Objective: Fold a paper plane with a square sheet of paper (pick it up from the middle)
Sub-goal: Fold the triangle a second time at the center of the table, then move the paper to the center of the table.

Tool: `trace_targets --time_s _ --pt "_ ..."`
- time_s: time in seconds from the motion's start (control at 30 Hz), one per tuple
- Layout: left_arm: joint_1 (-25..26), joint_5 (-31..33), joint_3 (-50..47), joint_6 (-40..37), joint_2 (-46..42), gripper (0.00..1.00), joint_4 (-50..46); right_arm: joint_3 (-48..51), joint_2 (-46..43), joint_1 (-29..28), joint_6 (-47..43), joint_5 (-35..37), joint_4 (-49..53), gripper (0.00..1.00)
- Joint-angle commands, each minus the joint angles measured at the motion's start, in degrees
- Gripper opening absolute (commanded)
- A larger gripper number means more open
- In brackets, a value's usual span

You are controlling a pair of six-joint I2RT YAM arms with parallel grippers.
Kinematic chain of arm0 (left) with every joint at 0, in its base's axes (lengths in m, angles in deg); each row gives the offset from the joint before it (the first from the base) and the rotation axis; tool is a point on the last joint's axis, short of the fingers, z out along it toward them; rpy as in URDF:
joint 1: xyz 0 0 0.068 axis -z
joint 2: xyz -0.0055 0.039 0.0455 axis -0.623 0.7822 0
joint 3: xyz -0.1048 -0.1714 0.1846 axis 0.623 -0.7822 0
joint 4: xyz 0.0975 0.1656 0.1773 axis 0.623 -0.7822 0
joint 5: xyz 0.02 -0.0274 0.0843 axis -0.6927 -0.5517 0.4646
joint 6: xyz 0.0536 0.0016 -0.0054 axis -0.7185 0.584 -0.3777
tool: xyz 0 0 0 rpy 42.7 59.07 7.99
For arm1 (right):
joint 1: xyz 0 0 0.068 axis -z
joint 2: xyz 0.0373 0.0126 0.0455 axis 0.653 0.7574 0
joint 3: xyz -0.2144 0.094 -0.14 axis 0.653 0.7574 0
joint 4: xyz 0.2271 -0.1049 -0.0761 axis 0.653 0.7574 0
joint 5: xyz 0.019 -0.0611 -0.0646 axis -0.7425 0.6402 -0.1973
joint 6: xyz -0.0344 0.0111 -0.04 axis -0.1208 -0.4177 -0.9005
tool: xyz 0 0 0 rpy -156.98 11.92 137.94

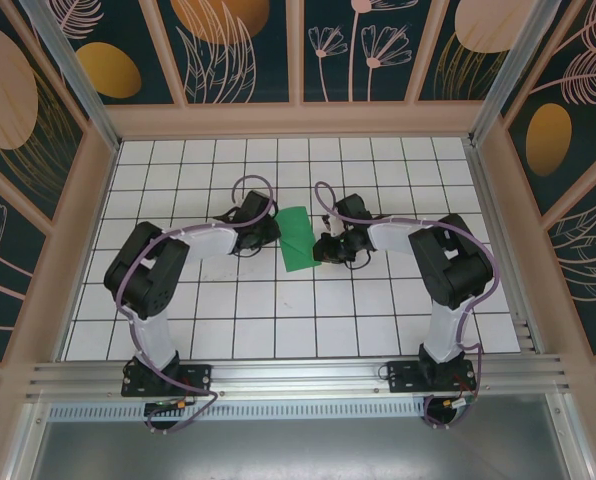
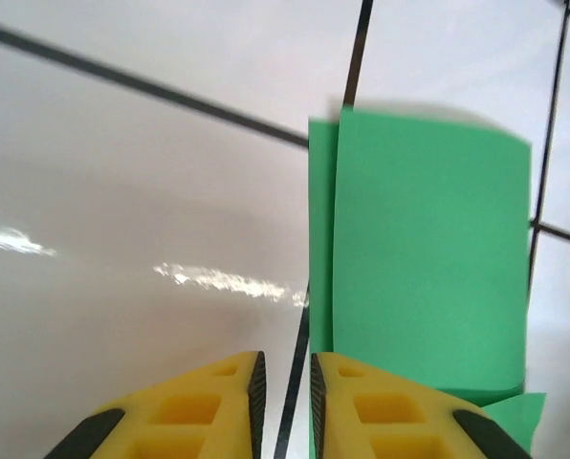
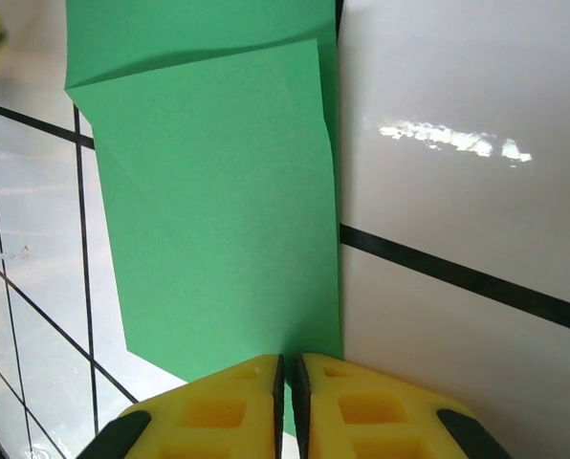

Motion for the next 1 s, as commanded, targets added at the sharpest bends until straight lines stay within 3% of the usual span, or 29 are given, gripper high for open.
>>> trace_targets --time_s 0.0,0.2,0.3,0.67,0.97 --pt "0.3 2.5 0.5 -2.4 -5.0 0.24 -1.2 -0.9 -2.0 -0.3 1.0 2.9 2.8 0.20" --pt "0.1 1.9 -2.0 -2.8 -7.3 0.28 1.3 -3.5 -7.5 -0.1 3.3 6.6 1.9 0.37" --pt "0.2 0.0 -2.9 -2.5 -7.3 0.29 3.1 -4.7 -7.5 0.0 3.4 10.1 1.9 0.39" --pt "0.2 -3.6 -5.5 -1.4 -7.3 0.30 7.0 -16.6 3.5 -0.6 0.4 10.8 3.5 0.38" --pt "0.2 -6.1 -6.8 -1.1 -6.8 0.30 8.9 -21.8 11.6 -0.6 -0.2 7.2 4.8 0.24"
